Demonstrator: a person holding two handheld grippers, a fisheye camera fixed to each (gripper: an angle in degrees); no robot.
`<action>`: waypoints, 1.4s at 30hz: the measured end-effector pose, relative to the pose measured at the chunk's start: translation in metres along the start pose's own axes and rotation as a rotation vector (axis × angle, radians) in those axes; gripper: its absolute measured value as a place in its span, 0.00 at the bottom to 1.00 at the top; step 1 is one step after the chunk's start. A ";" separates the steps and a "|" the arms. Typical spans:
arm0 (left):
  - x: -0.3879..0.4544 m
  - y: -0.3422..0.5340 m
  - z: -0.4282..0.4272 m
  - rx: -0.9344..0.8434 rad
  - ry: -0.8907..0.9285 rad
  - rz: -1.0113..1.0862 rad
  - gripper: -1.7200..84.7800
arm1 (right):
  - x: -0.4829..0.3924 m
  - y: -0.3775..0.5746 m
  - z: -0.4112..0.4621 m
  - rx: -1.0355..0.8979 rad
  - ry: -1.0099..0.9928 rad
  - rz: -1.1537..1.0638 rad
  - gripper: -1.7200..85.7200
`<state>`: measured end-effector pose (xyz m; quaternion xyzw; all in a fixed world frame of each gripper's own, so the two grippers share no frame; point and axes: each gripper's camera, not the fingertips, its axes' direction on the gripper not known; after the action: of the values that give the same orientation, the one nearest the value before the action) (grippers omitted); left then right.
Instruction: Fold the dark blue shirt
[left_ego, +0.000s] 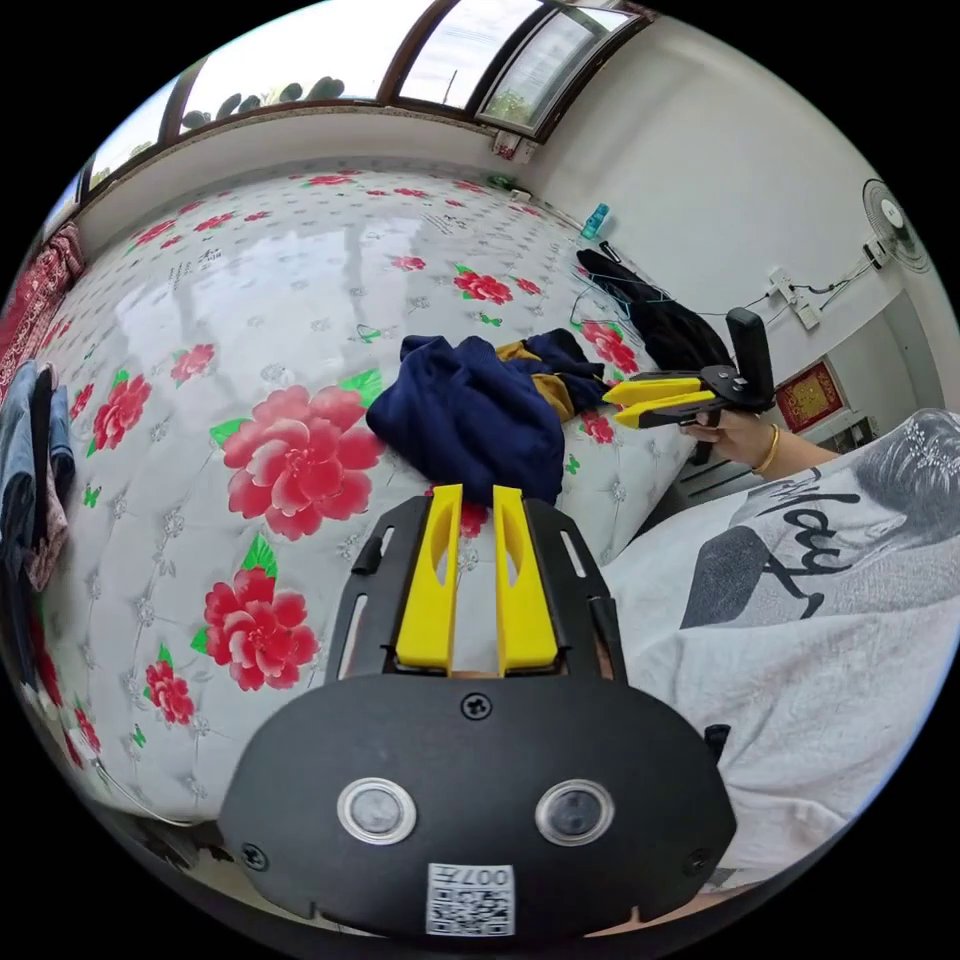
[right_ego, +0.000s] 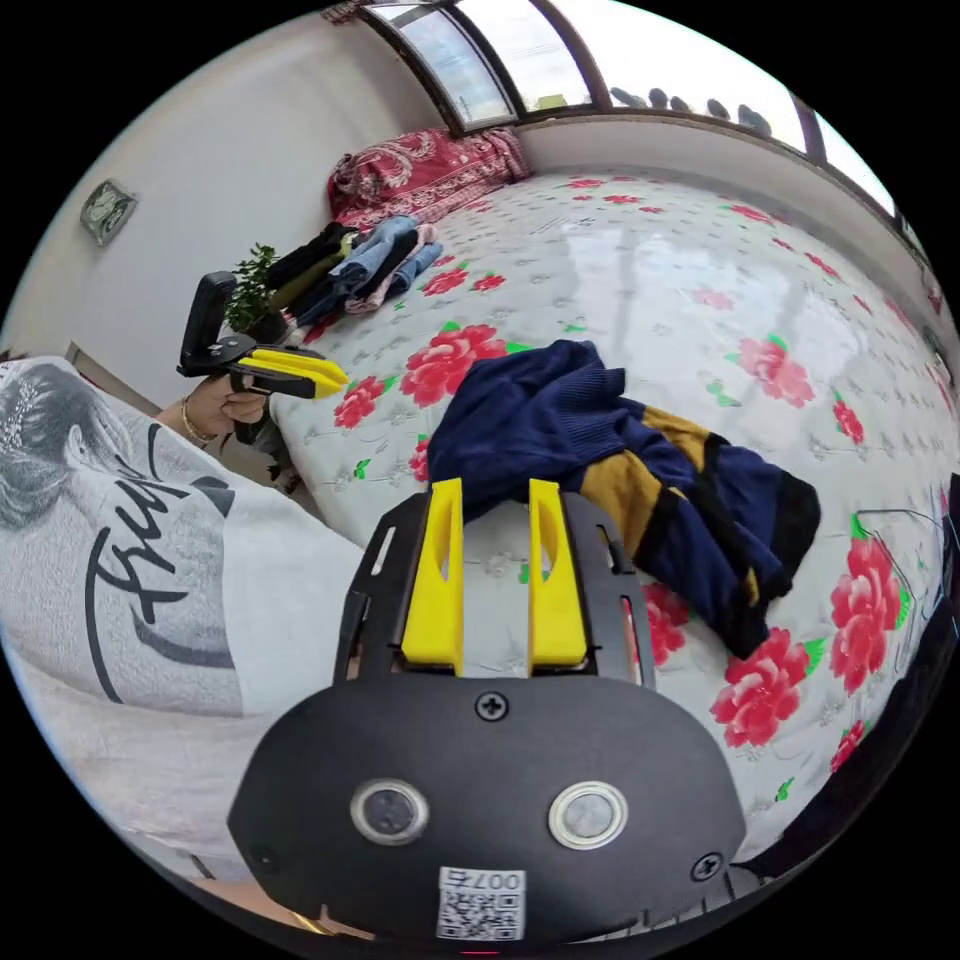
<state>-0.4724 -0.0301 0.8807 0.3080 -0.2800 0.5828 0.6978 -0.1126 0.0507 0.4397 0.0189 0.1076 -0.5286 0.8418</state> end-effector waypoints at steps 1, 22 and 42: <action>-0.002 -0.005 0.002 0.002 0.003 0.008 0.09 | 0.010 -0.002 -0.004 0.010 0.025 0.019 0.10; -0.081 -0.119 0.071 -0.214 0.086 0.081 0.15 | 0.166 -0.067 0.024 -0.007 -0.079 0.158 0.04; -0.105 -0.150 0.080 -0.254 0.059 0.006 0.15 | 0.183 -0.052 0.047 -0.016 -0.407 0.083 0.02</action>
<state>-0.3441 -0.1769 0.8389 0.1992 -0.3315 0.5536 0.7375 -0.0751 -0.1417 0.4528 -0.0904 -0.0612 -0.4857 0.8673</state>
